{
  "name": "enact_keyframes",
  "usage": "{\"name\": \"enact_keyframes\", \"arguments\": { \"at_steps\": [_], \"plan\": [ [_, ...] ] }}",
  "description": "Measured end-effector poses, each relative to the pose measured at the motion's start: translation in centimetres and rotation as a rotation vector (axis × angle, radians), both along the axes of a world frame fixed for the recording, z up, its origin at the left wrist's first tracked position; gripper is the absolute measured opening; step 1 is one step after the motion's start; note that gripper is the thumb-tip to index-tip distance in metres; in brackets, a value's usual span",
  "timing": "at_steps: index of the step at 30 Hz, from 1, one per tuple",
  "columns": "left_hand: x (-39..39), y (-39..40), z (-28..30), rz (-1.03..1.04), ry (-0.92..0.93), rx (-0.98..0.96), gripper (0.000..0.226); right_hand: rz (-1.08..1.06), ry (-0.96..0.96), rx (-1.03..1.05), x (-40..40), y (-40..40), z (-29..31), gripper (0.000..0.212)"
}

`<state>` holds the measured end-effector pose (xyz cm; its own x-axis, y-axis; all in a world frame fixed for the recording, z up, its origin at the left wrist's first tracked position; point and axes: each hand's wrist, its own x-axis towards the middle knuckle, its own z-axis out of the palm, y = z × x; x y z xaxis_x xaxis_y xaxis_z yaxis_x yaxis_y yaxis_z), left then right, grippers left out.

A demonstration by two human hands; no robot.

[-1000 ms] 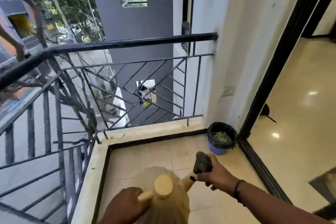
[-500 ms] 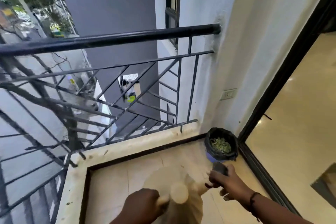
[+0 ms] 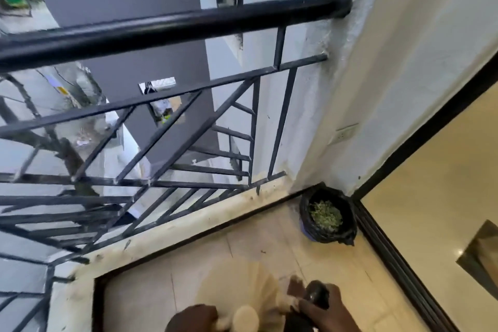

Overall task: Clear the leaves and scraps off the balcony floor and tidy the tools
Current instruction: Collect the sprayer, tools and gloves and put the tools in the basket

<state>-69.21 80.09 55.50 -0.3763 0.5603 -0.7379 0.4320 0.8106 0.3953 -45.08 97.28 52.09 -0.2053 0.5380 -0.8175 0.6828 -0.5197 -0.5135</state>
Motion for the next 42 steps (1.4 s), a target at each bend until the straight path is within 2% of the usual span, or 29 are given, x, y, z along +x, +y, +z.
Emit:
{"name": "enact_keyframes", "arguments": {
  "at_steps": [1, 2, 3, 5, 8, 10, 14, 18, 20, 22, 25, 27, 30, 32, 37, 40, 42],
  "plan": [
    [-0.6, -0.3, -1.6, 0.095, -0.054, -0.009, 0.067, 0.011, 0.0, -0.005, -0.8, 0.4, -1.4, 0.066],
    [-1.1, -0.1, -4.1, 0.099, -0.054, -0.001, 0.069, 0.052, 0.014, -0.019, -1.5, 1.3, -4.0, 0.067],
    [-1.6, 0.4, -6.2, 0.087, -0.026, -0.042, 0.062, 0.096, 0.034, -0.037, -2.0, 2.1, -6.5, 0.075],
    [-2.0, 1.7, -11.1, 0.043, -0.026, -0.127, 0.032, 0.21, 0.082, -0.034, -3.2, 3.6, -12.7, 0.107],
    [-2.5, 3.7, -17.6, -0.057, -0.001, -0.302, 0.041, 0.31, 0.055, 0.039, -5.1, 5.6, -20.1, 0.135],
    [-2.8, 4.1, -23.5, -0.194, -0.011, -0.366, 0.038, 0.369, -0.015, 0.065, -6.2, 6.9, -25.3, 0.132],
    [-3.6, 7.9, -31.8, -0.289, -0.038, -0.41, 0.039, 0.384, -0.157, -0.015, -7.9, 11.1, -32.5, 0.105],
    [-4.5, 13.8, -37.5, -0.257, -0.015, -0.341, 0.037, 0.312, -0.2, -0.008, -8.7, 17.1, -37.5, 0.121],
    [-4.9, 17.0, -39.3, -0.237, -0.007, -0.308, 0.032, 0.329, -0.166, 0.011, -7.6, 19.9, -41.8, 0.126],
    [-5.4, 19.8, -40.7, -0.226, -0.006, -0.259, 0.029, 0.309, -0.175, 0.059, -9.0, 22.6, -40.9, 0.122],
    [-6.2, 23.3, -42.1, -0.221, 0.002, -0.202, 0.029, 0.324, -0.257, 0.147, -12.0, 26.1, -38.3, 0.103],
    [-6.7, 25.1, -42.6, -0.221, 0.022, -0.179, 0.029, 0.322, -0.269, 0.21, -13.2, 28.0, -38.3, 0.108],
    [-7.4, 26.7, -43.2, -0.208, 0.048, -0.171, 0.028, 0.362, -0.285, 0.25, -14.5, 29.4, -38.6, 0.091],
    [-7.6, 27.1, -43.4, -0.194, 0.055, -0.175, 0.031, 0.39, -0.296, 0.272, -15.2, 30.0, -38.9, 0.087],
    [-7.1, 25.4, -42.3, -0.114, 0.041, -0.147, 0.058, 0.541, -0.339, 0.357, -16.1, 28.8, -38.4, 0.095],
    [-5.6, 22.3, -40.0, -0.057, 0.01, -0.093, 0.06, 0.721, -0.378, 0.561, -15.0, 26.4, -36.0, 0.087],
    [-4.4, 19.3, -37.8, -0.058, -0.032, -0.12, 0.06, 0.812, -0.412, 0.592, -13.5, 24.1, -34.5, 0.082]
  ]
}}
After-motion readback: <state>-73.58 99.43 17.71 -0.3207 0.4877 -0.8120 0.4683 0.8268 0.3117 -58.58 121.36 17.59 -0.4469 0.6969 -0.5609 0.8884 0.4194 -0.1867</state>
